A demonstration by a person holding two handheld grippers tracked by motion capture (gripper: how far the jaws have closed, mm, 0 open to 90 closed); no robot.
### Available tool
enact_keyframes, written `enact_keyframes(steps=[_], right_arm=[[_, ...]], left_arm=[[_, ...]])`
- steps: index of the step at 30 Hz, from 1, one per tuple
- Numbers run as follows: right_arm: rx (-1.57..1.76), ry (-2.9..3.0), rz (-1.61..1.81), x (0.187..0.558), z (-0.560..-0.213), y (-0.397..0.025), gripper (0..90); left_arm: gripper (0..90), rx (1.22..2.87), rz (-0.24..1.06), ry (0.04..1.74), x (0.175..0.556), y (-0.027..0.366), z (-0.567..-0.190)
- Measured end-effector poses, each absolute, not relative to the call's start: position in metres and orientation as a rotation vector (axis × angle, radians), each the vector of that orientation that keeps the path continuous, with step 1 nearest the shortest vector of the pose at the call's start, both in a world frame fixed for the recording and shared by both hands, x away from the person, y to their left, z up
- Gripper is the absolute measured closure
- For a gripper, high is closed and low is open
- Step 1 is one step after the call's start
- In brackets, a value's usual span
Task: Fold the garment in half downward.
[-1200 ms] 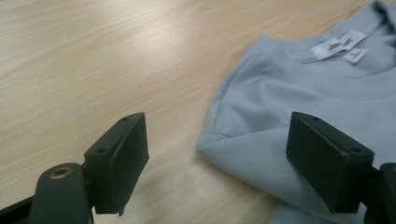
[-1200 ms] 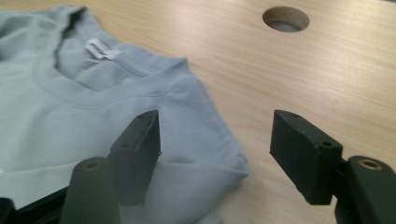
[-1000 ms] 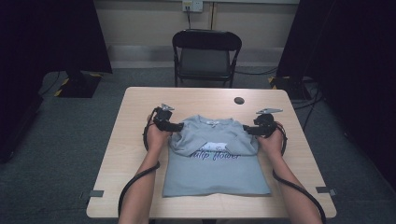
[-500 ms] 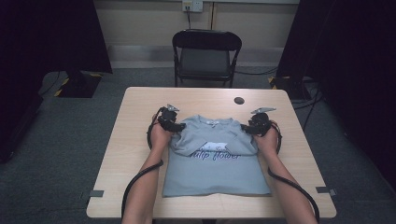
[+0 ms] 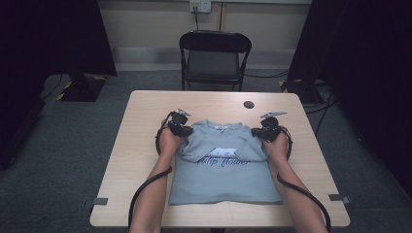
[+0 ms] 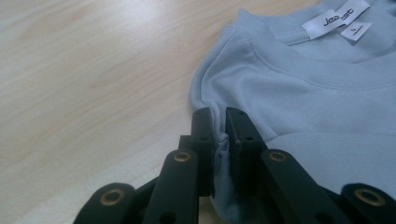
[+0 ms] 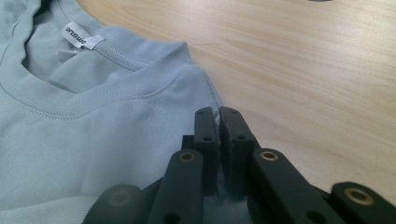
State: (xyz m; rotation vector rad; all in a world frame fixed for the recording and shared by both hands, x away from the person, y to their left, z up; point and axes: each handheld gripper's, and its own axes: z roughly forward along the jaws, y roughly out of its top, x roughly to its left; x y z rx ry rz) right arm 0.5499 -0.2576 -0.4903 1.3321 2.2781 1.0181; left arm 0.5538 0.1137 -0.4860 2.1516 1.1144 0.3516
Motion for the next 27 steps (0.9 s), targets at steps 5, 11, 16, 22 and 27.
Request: enact_keyframes(steps=[5, 11, 16, 22, 27], right_arm=[[1.31, 2.272, 1.059, 0.547, -0.484, -0.26, 86.6], [1.282, 2.27, 1.086, 0.543, -0.471, -0.262, 86.7], [1.26, 2.254, 1.128, 0.537, -0.459, -0.262, 86.8], [1.224, 2.252, 1.143, 0.525, -0.445, -0.26, 87.1], [1.205, 2.249, 1.166, 0.514, -0.436, -0.26, 87.1]], left_arm=[[82.4, 2.123, 0.337, 1.108, 0.552, 0.114, -0.48], [82.5, 2.094, 0.336, 1.089, 0.547, 0.114, -0.463], [82.5, 2.062, 0.324, 1.076, 0.541, 0.118, -0.45], [82.6, 2.024, 0.311, 1.058, 0.529, 0.123, -0.436], [82.6, 2.017, 0.302, 1.043, 0.518, 0.124, -0.431]])
